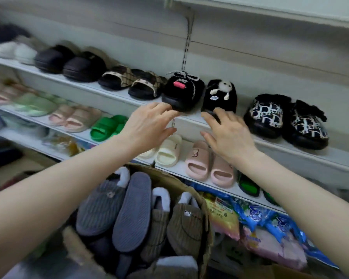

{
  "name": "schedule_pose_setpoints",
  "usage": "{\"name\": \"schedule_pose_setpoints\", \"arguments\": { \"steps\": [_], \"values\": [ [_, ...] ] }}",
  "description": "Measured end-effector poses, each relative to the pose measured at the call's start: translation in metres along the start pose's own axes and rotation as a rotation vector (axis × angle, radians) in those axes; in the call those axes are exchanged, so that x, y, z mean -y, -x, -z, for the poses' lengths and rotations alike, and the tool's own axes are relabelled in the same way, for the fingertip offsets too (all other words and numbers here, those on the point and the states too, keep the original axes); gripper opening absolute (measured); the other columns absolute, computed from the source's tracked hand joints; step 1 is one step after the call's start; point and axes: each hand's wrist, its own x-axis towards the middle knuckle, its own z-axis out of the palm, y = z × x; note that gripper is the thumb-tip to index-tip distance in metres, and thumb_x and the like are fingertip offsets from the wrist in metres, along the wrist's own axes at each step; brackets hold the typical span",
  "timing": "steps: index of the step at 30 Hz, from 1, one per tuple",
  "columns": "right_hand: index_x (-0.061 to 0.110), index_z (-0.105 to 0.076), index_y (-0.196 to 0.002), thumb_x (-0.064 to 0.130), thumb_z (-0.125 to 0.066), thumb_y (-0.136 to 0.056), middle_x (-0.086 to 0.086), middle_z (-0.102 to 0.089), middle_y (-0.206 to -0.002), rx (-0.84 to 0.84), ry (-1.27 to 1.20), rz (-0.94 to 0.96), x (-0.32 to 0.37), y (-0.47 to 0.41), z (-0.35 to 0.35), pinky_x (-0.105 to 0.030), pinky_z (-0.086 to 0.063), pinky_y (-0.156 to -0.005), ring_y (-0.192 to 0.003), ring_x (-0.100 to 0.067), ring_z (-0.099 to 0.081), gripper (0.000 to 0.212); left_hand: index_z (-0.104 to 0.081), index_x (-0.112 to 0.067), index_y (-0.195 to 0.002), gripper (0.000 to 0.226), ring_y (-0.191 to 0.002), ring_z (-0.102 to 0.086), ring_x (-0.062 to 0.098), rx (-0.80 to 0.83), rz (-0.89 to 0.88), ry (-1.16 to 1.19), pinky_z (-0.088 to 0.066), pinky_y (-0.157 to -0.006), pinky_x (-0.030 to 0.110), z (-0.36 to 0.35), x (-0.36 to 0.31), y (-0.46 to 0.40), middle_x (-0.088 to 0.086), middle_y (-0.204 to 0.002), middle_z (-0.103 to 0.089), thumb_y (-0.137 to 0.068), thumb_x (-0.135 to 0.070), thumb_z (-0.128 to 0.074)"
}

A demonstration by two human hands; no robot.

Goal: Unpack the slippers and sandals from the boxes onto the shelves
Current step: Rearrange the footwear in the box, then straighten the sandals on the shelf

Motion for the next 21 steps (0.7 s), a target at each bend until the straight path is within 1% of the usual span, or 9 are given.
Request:
{"name": "schedule_pose_setpoints", "arguments": {
  "steps": [6, 9, 11, 14, 19, 21],
  "values": [
    [0.013, -0.056, -0.132, 0.044, -0.041, -0.091, -0.020, -0.058, -0.121, -0.002, -0.128, 0.162, 0.158, -0.054, -0.014, -0.044, -0.050, -0.074, -0.099, -0.039, -0.058, 0.054, -0.063, -0.011, -0.119, 0.041, -0.092, -0.061, 0.033, 0.011, 0.129, -0.050, -0.052, -0.079, 0.043, 0.033, 0.121, 0.125, 0.012, -0.111, -0.064, -0.086, -0.035, -0.064],
    [0.012, -0.056, -0.132, 0.043, -0.042, -0.094, -0.019, -0.058, -0.120, -0.022, -0.198, 0.248, 0.241, -0.075, -0.022, -0.044, -0.049, -0.074, -0.094, -0.038, -0.059, 0.051, -0.060, -0.014, -0.124, 0.045, -0.096, -0.059, 0.032, 0.065, 0.184, -0.066, -0.049, -0.082, 0.043, 0.051, 0.179, 0.190, 0.010, -0.116, -0.062, -0.089, -0.041, -0.052],
    [0.010, -0.058, -0.131, 0.042, -0.043, -0.094, -0.018, -0.060, -0.118, -0.048, -0.240, 0.302, 0.294, -0.088, -0.027, -0.043, -0.048, -0.075, -0.092, -0.038, -0.060, 0.051, -0.058, -0.016, -0.127, 0.045, -0.101, -0.058, 0.030, 0.102, 0.227, -0.072, -0.049, -0.084, 0.042, 0.063, 0.212, 0.232, 0.008, -0.121, -0.060, -0.090, -0.042, -0.049],
    [0.009, -0.059, -0.129, 0.040, -0.044, -0.093, -0.019, -0.061, -0.114, -0.049, -0.292, 0.372, 0.366, -0.109, -0.036, -0.043, -0.048, -0.073, -0.088, -0.038, -0.060, 0.050, -0.056, -0.018, -0.128, 0.042, -0.100, -0.057, 0.029, 0.116, 0.297, -0.090, -0.050, -0.081, 0.042, 0.081, 0.256, 0.289, 0.008, -0.119, -0.060, -0.090, -0.036, -0.057],
    [0.008, -0.057, -0.130, 0.040, -0.045, -0.094, -0.018, -0.060, -0.115, 0.033, -0.369, 0.476, 0.463, -0.144, -0.059, -0.044, -0.049, -0.074, -0.090, -0.038, -0.059, 0.049, -0.061, -0.012, -0.123, 0.038, -0.094, -0.059, 0.033, 0.145, 0.427, -0.141, -0.050, -0.081, 0.043, 0.089, 0.320, 0.369, 0.011, -0.115, -0.062, -0.088, -0.027, -0.066],
    [0.008, -0.056, -0.131, 0.040, -0.045, -0.095, -0.018, -0.059, -0.115, 0.053, -0.400, 0.530, 0.495, -0.158, -0.071, -0.045, -0.049, -0.074, -0.091, -0.038, -0.058, 0.049, -0.060, -0.013, -0.125, 0.038, -0.095, -0.059, 0.033, 0.172, 0.501, -0.149, -0.050, -0.082, 0.044, 0.086, 0.343, 0.397, 0.012, -0.116, -0.062, -0.090, -0.026, -0.064]
  ]
}}
